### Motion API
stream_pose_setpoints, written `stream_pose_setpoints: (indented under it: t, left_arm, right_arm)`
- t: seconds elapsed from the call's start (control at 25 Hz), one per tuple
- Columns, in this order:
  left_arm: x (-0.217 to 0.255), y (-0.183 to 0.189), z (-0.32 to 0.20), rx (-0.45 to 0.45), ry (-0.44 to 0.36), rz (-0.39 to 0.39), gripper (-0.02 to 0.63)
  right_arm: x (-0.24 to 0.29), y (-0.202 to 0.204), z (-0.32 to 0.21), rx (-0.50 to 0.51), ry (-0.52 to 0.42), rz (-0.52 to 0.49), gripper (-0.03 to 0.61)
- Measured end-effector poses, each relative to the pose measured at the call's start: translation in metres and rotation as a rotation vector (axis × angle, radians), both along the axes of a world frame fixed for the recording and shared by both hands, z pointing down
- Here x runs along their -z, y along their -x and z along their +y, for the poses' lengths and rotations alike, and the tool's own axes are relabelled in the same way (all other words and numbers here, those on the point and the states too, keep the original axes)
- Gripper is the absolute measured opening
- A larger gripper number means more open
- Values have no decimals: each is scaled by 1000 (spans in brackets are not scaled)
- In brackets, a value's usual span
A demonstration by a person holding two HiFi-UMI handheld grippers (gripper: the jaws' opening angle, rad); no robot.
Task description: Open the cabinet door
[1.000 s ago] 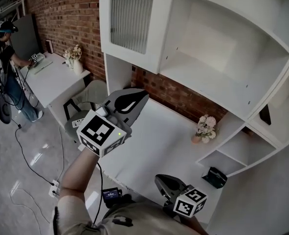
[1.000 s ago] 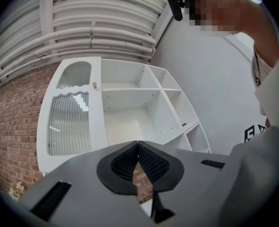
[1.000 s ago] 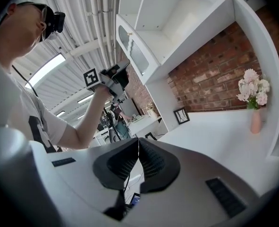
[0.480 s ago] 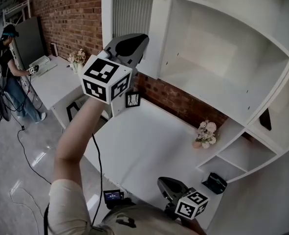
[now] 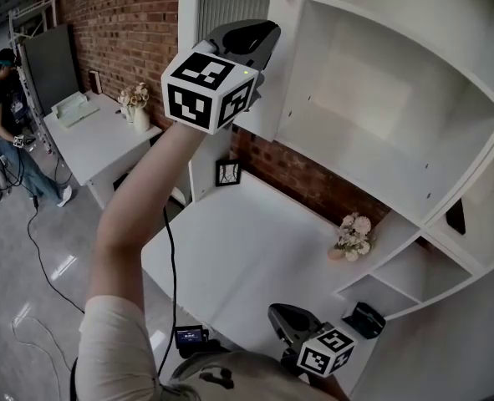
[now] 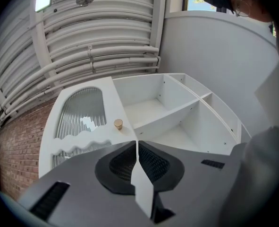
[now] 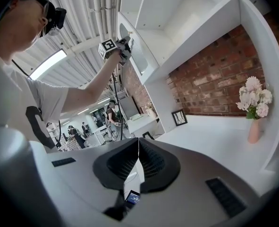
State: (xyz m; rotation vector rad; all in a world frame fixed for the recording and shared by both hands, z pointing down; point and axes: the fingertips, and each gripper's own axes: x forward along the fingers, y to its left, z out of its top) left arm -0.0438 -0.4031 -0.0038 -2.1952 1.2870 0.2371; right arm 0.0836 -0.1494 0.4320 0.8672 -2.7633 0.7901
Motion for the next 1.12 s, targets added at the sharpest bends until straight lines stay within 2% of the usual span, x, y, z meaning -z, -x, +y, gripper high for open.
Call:
stream_pose_setpoints:
  t: [0.28,0.32,0.4,0.44,0.72,1.12]
  left_arm:
    - [30,1,-17,-22,-32,65,23]
    - [34,0,-18,-30,-32,69,41]
    - [41,-2,-23,-38,-27,74,204]
    - [44,-1,-25,-39,-25,80,230]
    - [71,-9,-28,-54,-65,101,227]
    - [76,-4,-39,-66,-58,150,167]
  right_arm:
    - [-3,1,-7,-20,6,12,25]
    - [-3,0,-8,-23,6,15,25]
    - [-3,0,-11,-31,7,21,25]
    - [-3,-1,-12,-36,8,25,25]
    - [-2,2,-14,-41,-2,36,25]
    - [-2,5,-13,-40,-11,48,25]
